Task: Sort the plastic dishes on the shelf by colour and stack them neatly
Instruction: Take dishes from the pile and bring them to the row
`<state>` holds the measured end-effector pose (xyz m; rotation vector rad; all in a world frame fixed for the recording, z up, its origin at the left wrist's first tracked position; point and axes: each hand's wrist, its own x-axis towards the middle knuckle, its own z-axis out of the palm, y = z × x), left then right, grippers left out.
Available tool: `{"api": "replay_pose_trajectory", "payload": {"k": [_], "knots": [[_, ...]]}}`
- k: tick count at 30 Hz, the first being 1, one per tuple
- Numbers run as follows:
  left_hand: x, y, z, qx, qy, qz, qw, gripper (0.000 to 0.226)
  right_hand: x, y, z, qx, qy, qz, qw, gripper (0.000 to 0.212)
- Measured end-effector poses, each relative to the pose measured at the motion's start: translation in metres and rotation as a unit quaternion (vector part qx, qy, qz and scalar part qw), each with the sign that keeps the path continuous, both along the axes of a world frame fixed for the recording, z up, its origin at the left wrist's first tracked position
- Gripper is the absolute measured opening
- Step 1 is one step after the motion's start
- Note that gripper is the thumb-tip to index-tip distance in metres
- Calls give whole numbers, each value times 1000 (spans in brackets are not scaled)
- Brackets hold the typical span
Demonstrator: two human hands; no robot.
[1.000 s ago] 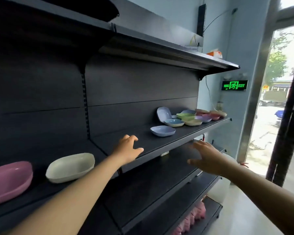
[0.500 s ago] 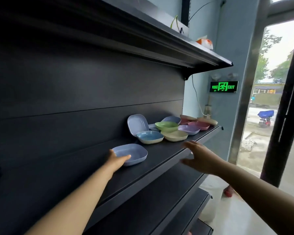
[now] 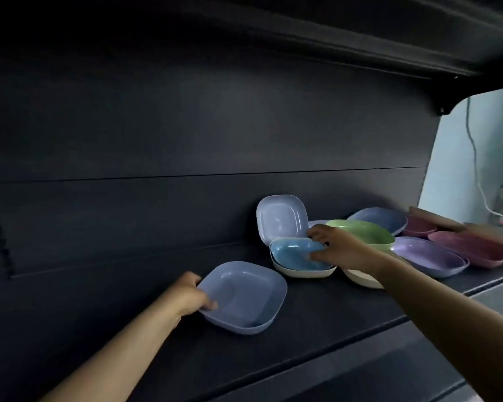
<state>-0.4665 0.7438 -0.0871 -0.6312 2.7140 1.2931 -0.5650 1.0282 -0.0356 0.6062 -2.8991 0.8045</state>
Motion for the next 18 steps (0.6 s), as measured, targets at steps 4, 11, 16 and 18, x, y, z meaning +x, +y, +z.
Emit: {"api": "replay_pose_trajectory", "payload": {"k": [4, 11, 16, 18], "knots": [[-6, 5, 0, 3, 22, 34, 999, 10, -62, -7, -6, 47, -48, 69, 995, 58], [-14, 17, -9, 7, 94, 143, 985, 8, -109, -15, -13, 150, -76, 125, 978, 69], [-17, 9, -16, 67, 233, 283, 928, 13, -124, -20, -17, 168, -84, 148, 971, 54], [-18, 6, -14, 78, 253, 290, 920, 15, -124, -24, -15, 169, -87, 154, 970, 49]]}}
